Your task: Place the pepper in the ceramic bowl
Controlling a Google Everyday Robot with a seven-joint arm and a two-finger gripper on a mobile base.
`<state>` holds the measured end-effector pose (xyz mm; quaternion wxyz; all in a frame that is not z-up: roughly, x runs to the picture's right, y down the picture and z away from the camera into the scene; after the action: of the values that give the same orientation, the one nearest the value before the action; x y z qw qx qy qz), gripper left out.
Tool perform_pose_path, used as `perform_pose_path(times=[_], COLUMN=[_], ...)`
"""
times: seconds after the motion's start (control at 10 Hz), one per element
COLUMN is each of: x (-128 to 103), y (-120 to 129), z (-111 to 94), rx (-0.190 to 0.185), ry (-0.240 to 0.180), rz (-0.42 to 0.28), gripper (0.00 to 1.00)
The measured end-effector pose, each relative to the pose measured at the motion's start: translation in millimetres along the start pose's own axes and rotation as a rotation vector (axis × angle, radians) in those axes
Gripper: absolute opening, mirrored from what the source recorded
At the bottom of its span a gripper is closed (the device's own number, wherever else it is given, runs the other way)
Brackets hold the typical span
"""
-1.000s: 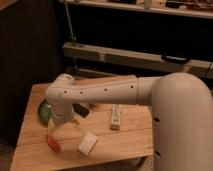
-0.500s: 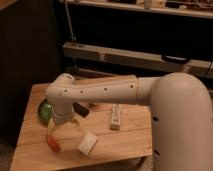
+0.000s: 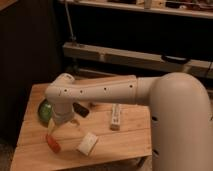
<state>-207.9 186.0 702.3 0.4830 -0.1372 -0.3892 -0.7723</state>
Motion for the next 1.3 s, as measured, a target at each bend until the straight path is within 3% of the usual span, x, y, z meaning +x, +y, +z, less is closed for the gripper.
perform_pose_path(times=[0.4, 0.6, 1.3], x=[16.6, 17.1, 4.4], y=[-50.5, -56.3, -59.3], z=[22.6, 32.1, 78.2], rx=[-0.006, 0.009, -0.004], ry=[0.067, 0.081, 0.042], rz=[-0.176, -0.209, -0.266], gripper=[0.80, 0.80, 0.80])
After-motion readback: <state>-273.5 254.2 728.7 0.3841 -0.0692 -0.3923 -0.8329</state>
